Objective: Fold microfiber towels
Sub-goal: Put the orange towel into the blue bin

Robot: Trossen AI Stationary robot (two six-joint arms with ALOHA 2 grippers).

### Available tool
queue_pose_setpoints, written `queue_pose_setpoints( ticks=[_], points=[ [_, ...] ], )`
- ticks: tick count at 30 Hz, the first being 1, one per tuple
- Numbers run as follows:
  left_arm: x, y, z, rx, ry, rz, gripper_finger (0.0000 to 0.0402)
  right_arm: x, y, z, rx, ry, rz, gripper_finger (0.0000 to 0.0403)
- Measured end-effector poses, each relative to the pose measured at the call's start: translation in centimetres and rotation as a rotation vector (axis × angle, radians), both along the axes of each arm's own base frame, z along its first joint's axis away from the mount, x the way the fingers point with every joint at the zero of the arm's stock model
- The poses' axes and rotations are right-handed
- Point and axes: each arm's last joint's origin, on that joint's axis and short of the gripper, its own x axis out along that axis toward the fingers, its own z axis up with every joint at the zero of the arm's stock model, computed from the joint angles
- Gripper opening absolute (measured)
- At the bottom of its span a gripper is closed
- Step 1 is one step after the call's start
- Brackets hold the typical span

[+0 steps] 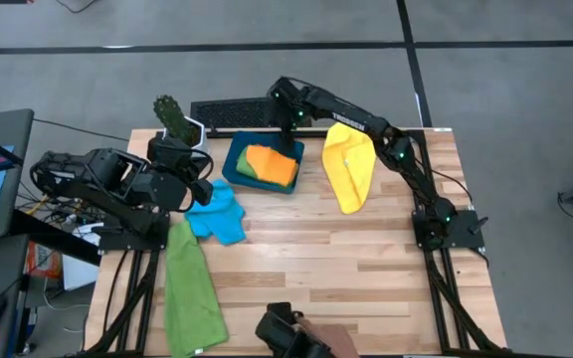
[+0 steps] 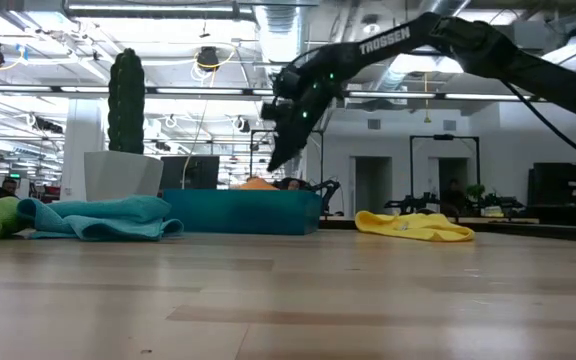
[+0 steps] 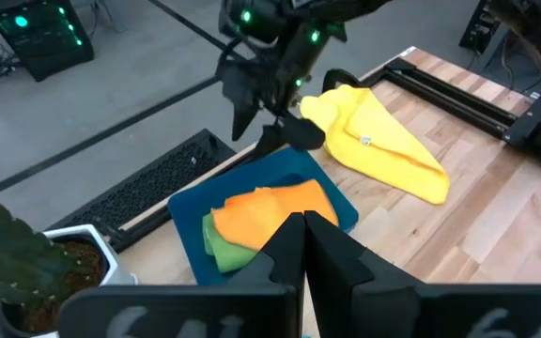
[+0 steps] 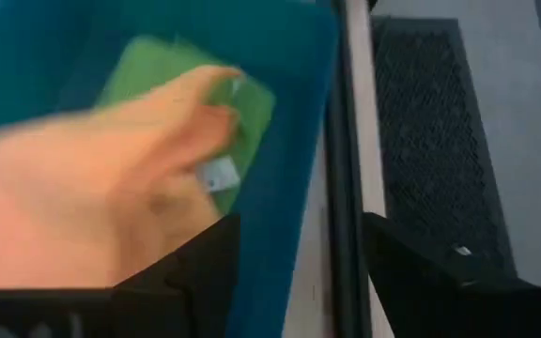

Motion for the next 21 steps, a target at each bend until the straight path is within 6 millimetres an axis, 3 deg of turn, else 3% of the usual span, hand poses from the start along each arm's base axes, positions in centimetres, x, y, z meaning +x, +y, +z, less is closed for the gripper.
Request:
queue_pose_setpoints(
  ticks=[3,6,8,12,17,21],
  points=[
    [0.0,0.0,0.0,0.001,0.0,0.001,0.0,0.2,0.9,1.5,0.172,-0.128,0.024,0.0245],
    [0.0,0.0,0.0,0.007,0.005,-0.002,0.0,1.7,3.8,2.4,0.25,-0.181,0.077,0.0244],
    [0.0,0.0,0.0,0.01,0.008,-0.004,0.0,2.9,6.2,1.9,0.215,-0.142,0.131,0.0245],
    [0.0,0.0,0.0,0.01,0.008,-0.003,0.0,5.5,9.6,0.0,-0.045,-0.063,0.18,0.0245],
    [0.0,0.0,0.0,-0.005,-0.002,0.001,0.0,6.3,9.5,-0.4,-0.226,-0.04,0.053,0.0245],
    [0.0,-0.1,-0.1,-0.02,0.003,-0.01,0.0,5.6,7.8,-0.5,-0.144,-0.054,-0.01,0.0245]
  ],
)
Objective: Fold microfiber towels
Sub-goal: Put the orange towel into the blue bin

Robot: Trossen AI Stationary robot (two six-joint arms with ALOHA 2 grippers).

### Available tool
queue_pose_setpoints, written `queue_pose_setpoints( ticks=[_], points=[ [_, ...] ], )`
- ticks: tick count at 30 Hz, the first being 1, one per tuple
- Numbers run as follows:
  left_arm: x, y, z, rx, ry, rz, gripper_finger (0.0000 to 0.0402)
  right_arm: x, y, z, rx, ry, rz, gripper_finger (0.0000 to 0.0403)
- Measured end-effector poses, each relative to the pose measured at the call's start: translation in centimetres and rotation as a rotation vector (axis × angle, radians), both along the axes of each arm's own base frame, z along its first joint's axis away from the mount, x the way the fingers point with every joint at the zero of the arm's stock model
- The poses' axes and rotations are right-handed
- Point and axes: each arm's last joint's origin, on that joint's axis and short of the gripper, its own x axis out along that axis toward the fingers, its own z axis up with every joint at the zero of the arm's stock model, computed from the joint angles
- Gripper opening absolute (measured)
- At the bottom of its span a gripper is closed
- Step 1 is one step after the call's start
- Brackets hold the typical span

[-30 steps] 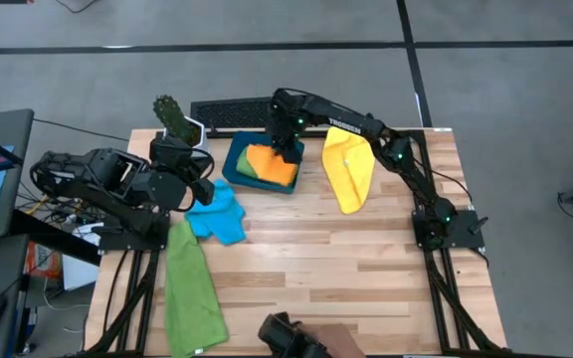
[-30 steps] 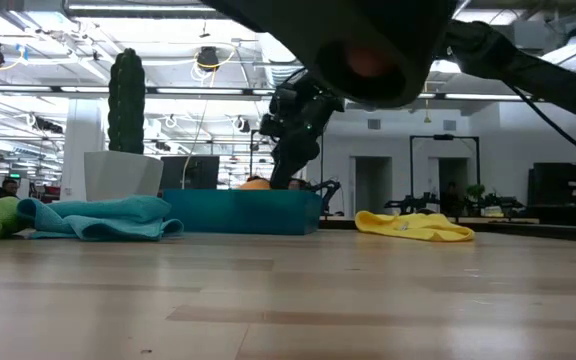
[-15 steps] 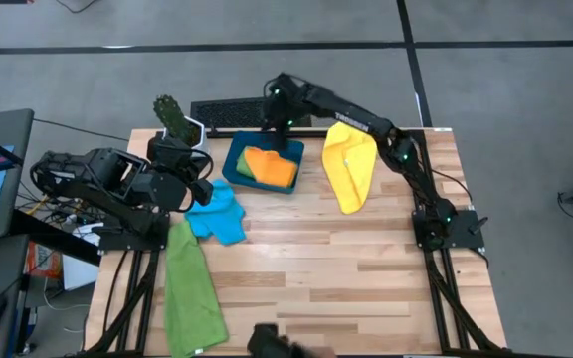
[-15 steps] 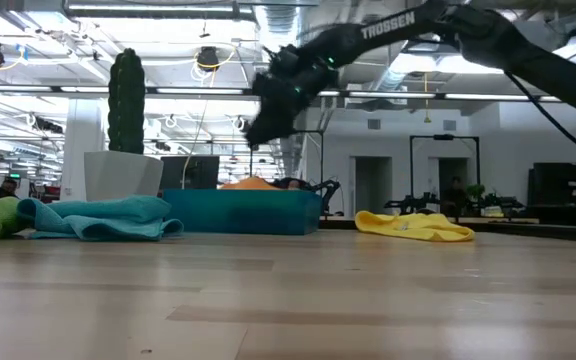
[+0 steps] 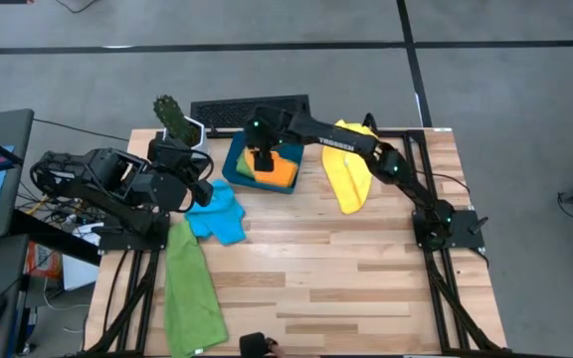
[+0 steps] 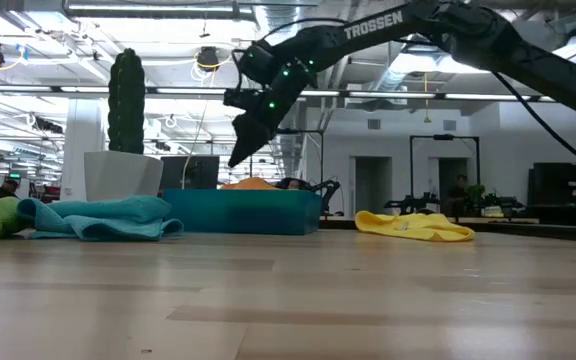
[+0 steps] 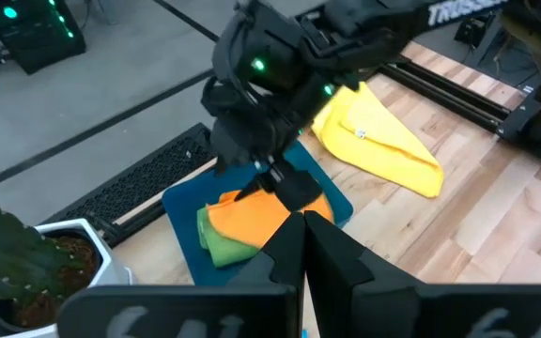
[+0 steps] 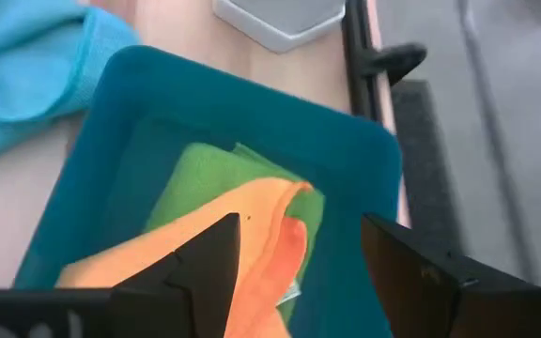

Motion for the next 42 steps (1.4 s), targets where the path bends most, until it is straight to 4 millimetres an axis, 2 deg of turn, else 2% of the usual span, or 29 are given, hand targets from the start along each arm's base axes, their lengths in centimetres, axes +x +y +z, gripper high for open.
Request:
queue_pose_setpoints(
  ticks=[4,7,11,16,18,24,28,31,33,36,37,42],
  points=[
    [0.0,0.0,0.0,-0.001,0.001,-0.001,0.0,-0.8,-1.2,-0.5,0.117,0.002,-0.019,0.0245],
    [0.0,0.0,0.0,0.004,0.003,0.002,0.0,-1.1,-1.3,-1.6,0.167,0.022,-0.024,0.0245],
    [-0.2,0.1,-0.1,0.011,0.024,0.002,0.0,-0.9,-1.1,-2.0,0.189,0.01,-0.01,0.0245],
    [-0.2,0.1,-0.1,0.013,0.022,0.004,0.0,-0.9,-1.2,-3.6,0.161,0.029,-0.021,0.0243],
    [-0.2,0.1,-0.1,0.013,0.022,0.004,0.0,-0.9,-1.4,-3.6,0.154,0.015,-0.029,0.0236],
    [-0.2,0.1,-0.1,0.017,0.02,0.007,0.0,-1.7,-2.5,-3.8,0.211,0.038,-0.077,0.0202],
    [-0.2,0.1,-0.1,0.017,0.019,0.007,0.0,-2.0,-2.1,-4.0,0.243,0.076,-0.063,0.0176],
    [-0.2,0.1,-0.1,0.017,0.018,0.008,0.0,-1.5,-1.6,-4.7,0.241,0.085,-0.05,0.014],
    [-0.2,0.1,-0.1,0.017,0.017,0.007,0.0,-1.5,-1.6,-5.1,0.223,0.108,-0.057,0.0101],
    [-0.1,0.1,-0.1,0.016,0.015,0.008,0.0,-1.3,-1.9,-4.1,0.187,0.073,-0.036,0.0028],
    [-0.1,0.1,-0.1,0.016,0.015,0.008,0.0,-1.3,-2.0,-3.7,0.19,0.058,-0.027,0.0019],
    [-0.1,0.1,-0.1,0.011,0.01,0.012,0.0,-1.0,-2.2,-0.2,0.304,-0.097,0.117,0.0018]
  ],
)
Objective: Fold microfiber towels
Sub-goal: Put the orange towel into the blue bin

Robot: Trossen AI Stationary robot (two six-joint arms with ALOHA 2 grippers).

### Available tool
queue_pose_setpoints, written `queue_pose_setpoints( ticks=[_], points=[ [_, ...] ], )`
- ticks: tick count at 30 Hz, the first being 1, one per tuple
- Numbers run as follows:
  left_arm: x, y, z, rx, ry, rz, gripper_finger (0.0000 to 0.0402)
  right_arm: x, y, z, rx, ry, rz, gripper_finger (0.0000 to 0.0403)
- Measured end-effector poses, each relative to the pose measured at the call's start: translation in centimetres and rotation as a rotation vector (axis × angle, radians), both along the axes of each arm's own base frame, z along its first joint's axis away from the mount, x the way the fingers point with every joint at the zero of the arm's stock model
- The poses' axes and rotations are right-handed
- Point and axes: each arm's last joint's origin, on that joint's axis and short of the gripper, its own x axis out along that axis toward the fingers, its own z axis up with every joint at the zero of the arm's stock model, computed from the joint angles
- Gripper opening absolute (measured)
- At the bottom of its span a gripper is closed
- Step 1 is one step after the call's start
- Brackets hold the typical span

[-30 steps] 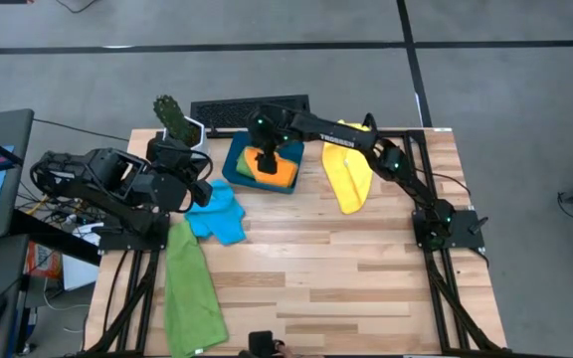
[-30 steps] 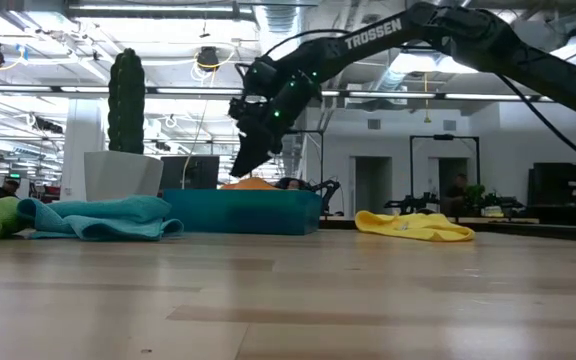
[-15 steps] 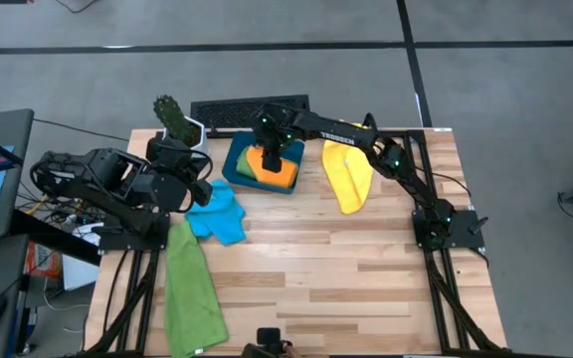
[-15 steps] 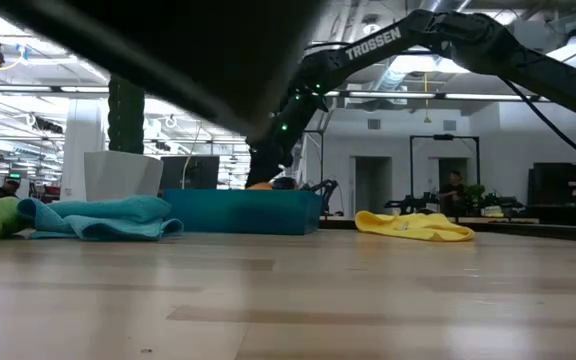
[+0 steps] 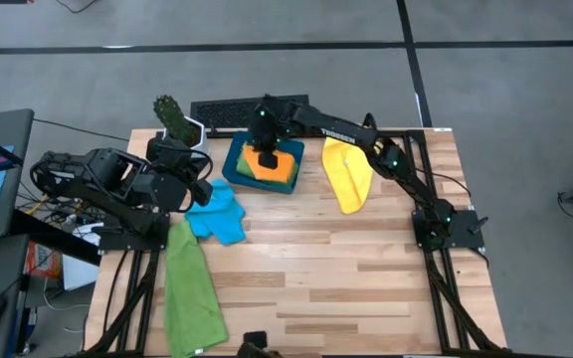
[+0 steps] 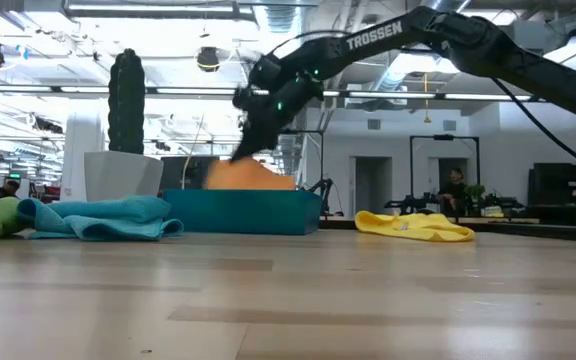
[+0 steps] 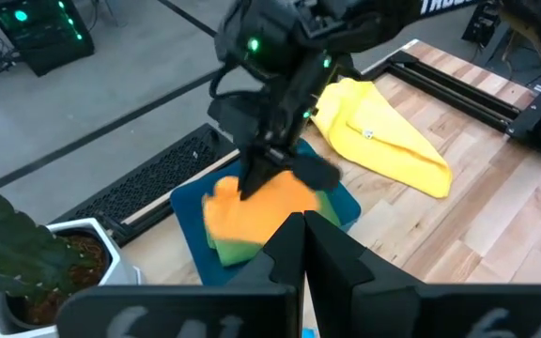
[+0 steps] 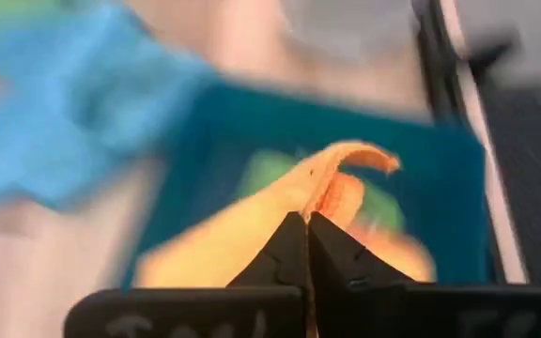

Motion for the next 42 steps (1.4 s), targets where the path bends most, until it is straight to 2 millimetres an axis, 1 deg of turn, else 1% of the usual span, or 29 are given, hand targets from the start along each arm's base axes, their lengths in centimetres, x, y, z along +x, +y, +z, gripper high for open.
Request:
queue_pose_setpoints(
  ticks=[3,4,6,7,10,13,16,20,23,24,26,28,31,33,35,36,39,42],
  points=[
    [0.0,0.0,0.0,-0.001,0.0,0.0,0.0,0.0,0.1,1.5,0.115,-0.141,0.11,0.0013],
    [0.0,0.0,0.0,-0.001,0.0,0.0,0.0,0.1,0.0,1.8,0.134,-0.17,0.109,0.0013],
    [0.0,0.0,0.0,-0.002,-0.002,0.001,0.0,0.1,-0.4,1.9,0.143,-0.168,0.061,0.0021],
    [0.0,0.0,0.0,-0.004,-0.005,0.003,0.0,0.0,-0.6,1.7,0.127,-0.146,0.023,0.0031],
    [0.0,0.0,0.0,-0.008,-0.009,0.007,0.0,-0.1,-1.2,0.0,0.092,-0.052,-0.079,0.0066],
    [0.0,0.0,0.0,-0.005,-0.01,0.009,0.0,-0.1,-1.6,-1.6,0.093,0.001,-0.109,0.0086],
    [0.0,0.0,0.0,0.006,-0.013,0.017,0.0,-0.2,-1.7,-1.8,0.116,0.013,-0.124,0.0088],
    [0.0,0.1,0.1,0.024,-0.02,0.031,0.0,-0.4,-2.0,-1.8,0.088,0.043,-0.166,0.0095],
    [0.0,0.1,0.1,0.018,-0.027,0.036,0.0,-1.3,-2.5,-2.0,0.043,0.129,-0.225,0.0114],
    [0.0,0.1,0.1,0.016,-0.028,0.036,0.0,-1.7,-2.9,-1.8,0.039,0.138,-0.232,0.0122],
    [0.0,0.1,0.1,0.009,-0.034,0.04,0.0,-2.7,-3.4,-1.0,0.049,0.156,-0.245,0.0139],
    [0.0,0.1,0.1,0.004,-0.038,0.044,0.0,-3.7,-4.0,0.2,0.05,0.158,-0.264,0.0154],
    [0.0,0.1,0.1,0.005,-0.039,0.045,0.0,-5.0,-5.0,1.3,0.085,0.166,-0.324,0.0172],
    [0.1,0.1,0.0,0.006,-0.048,0.056,0.0,-5.8,-5.5,1.2,0.158,0.198,-0.354,0.018],
    [0.4,0.1,-0.5,0.023,-0.049,0.085,0.0,-6.3,-5.6,0.9,0.259,0.211,-0.324,0.0187],
    [0.6,0.1,-1.2,0.033,-0.021,0.09,0.0,-6.4,-5.4,0.8,0.313,0.209,-0.293,0.0189],
    [1.5,0.6,-4.1,0.007,0.078,0.12,0.0,-6.7,-4.6,1.3,0.425,0.207,-0.22,0.0193],
    [2.5,1.5,-7.4,-0.07,0.136,0.152,0.0,-7.2,-3.8,2.8,0.442,0.211,-0.202,0.0193]
  ],
)
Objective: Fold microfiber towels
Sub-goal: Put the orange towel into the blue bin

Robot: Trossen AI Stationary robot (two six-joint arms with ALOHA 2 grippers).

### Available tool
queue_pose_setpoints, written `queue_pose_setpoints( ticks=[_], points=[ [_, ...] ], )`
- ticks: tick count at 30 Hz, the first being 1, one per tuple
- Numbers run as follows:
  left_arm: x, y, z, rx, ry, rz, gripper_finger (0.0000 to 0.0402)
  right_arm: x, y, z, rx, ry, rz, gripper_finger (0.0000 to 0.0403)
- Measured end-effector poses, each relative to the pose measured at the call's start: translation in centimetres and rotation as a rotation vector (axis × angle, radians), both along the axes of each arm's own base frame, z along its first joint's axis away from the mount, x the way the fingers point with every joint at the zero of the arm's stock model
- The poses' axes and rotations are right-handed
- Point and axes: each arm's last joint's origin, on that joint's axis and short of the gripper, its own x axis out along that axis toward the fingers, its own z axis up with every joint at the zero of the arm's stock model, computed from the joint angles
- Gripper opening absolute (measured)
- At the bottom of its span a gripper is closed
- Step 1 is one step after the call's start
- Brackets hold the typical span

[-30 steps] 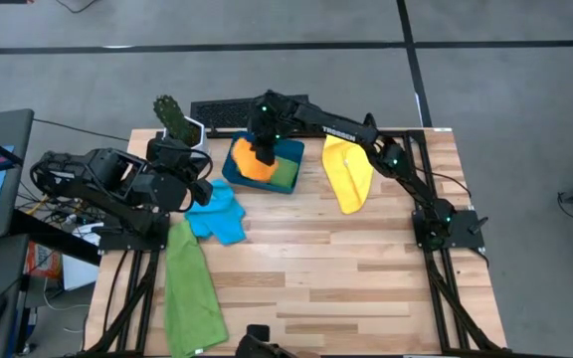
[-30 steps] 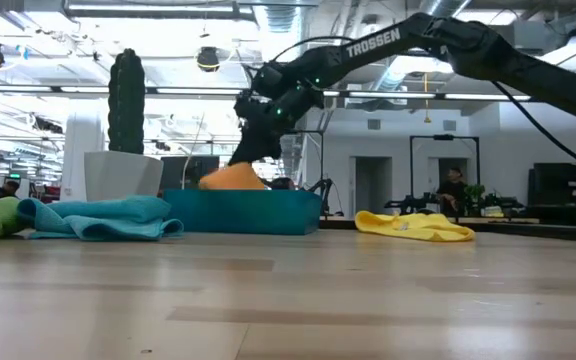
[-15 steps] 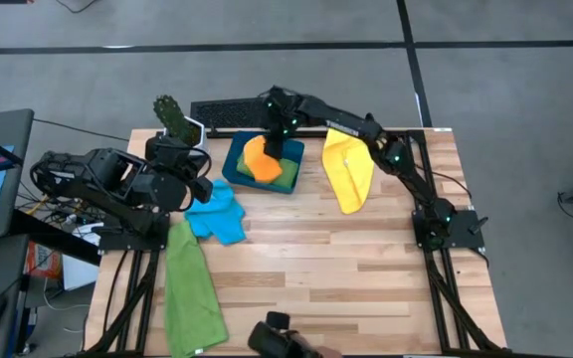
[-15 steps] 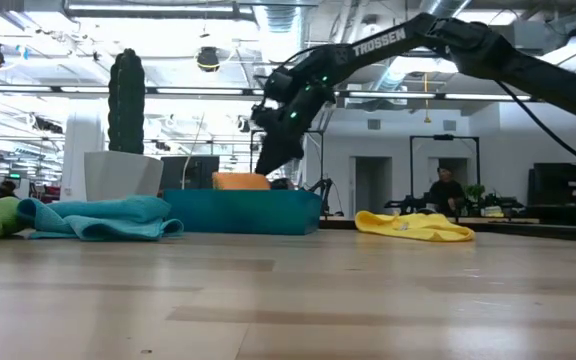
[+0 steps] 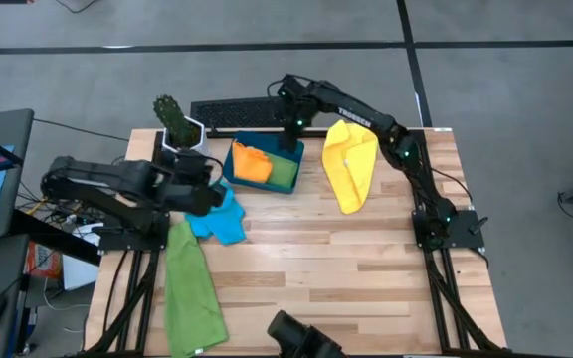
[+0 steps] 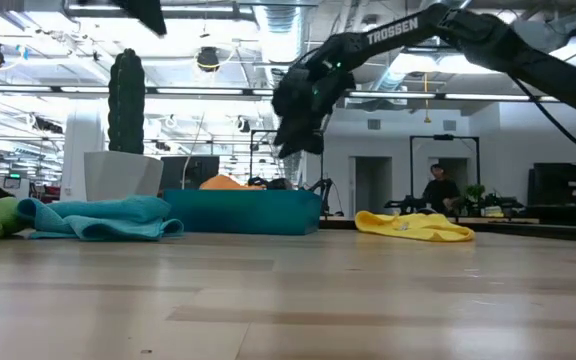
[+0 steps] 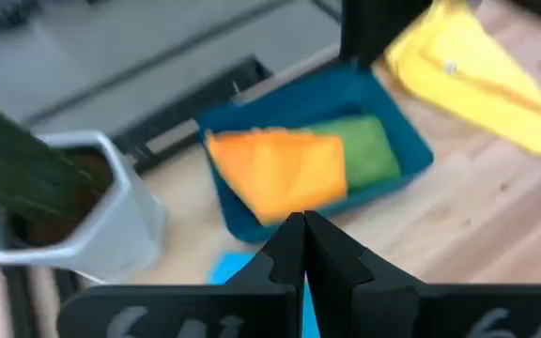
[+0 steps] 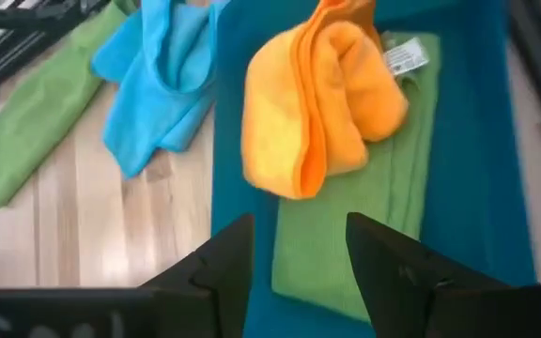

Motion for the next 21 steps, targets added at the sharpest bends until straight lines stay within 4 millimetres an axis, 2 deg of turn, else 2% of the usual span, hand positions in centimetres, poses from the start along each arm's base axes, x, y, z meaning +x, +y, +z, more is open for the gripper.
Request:
queue_pose_setpoints(
  ticks=[3,5,9,11,17,21],
  points=[
    [1.4,1.2,-2.5,-0.075,-0.027,-0.024,0.0,-0.3,0.6,1.0,-0.029,0.009,0.017,0.0192],
    [2.2,2.2,-3.3,-0.099,-0.073,-0.071,0.0,0.3,1.4,0.6,-0.062,0.024,0.04,0.0192],
    [2.7,4.1,-3.1,-0.11,-0.14,-0.111,0.0,2.5,2.3,-1.2,-0.108,-0.005,0.075,0.0194],
    [2.6,5.0,-2.8,-0.114,-0.154,-0.096,0.0,3.6,2.3,-1.8,-0.188,-0.038,0.062,0.0194],
    [1.5,6.4,-1.9,-0.128,-0.195,-0.07,0.0,4.7,2.4,-3.5,-0.34,-0.035,0.05,0.0194],
    [0.9,7.0,-1.6,-0.115,-0.199,-0.061,0.0,4.6,2.7,-3.9,-0.274,-0.053,0.08,0.0195]
  ],
)
